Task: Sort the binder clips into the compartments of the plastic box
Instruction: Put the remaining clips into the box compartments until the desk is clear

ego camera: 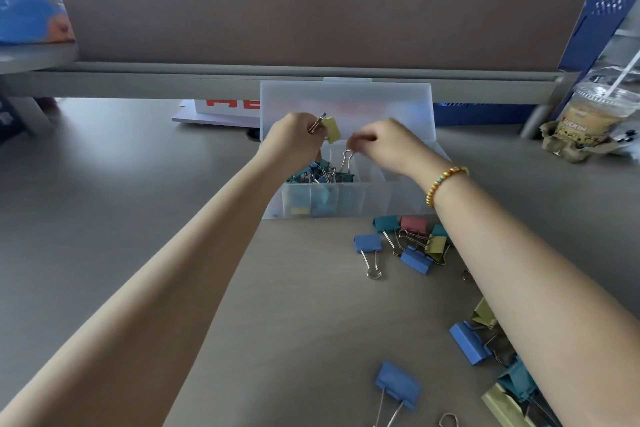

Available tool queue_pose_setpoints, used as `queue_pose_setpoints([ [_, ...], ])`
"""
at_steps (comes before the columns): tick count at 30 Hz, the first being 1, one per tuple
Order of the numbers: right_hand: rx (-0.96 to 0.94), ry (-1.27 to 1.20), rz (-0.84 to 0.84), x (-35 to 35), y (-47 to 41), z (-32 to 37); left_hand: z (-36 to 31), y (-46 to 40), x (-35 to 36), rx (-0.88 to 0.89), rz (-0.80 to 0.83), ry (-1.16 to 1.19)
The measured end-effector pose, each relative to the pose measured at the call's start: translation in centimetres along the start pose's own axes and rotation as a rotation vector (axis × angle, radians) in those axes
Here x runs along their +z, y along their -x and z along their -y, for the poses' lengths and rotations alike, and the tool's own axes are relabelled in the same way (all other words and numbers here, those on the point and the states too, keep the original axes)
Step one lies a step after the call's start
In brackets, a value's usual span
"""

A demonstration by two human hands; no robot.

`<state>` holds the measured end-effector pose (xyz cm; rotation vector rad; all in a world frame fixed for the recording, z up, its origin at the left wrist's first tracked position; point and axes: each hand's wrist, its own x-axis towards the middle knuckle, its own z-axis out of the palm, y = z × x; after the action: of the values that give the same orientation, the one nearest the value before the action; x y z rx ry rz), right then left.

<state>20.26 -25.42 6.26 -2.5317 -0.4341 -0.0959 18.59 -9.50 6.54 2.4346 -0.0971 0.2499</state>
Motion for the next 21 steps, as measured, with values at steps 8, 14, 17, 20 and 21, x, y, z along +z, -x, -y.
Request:
queue_pose_setpoints([
  [8,0.089,-0.194,-0.119,0.0,0.8,-1.9,-3.4,-2.0,0.9,0.015,0.364,-0.504],
  [14,0.089,-0.220,-0.096,0.7,0.7,-2.4,-4.4,-3.7,0.0,0.005,0.739,-0.550],
  [17,0.100,-0.235,-0.098,1.1,0.6,-2.5,-4.3,-3.9,0.7,0.034,0.718,-0.545],
  [20,0.089,-0.249,-0.147,1.0,0.7,-2.6,-3.6,-3.8,1.7,0.077,0.550,-0.504],
  [21,0.084,-0.255,-0.168,1.0,0.7,-2.6,-3.4,-3.8,2.0,0.080,0.501,-0.489],
])
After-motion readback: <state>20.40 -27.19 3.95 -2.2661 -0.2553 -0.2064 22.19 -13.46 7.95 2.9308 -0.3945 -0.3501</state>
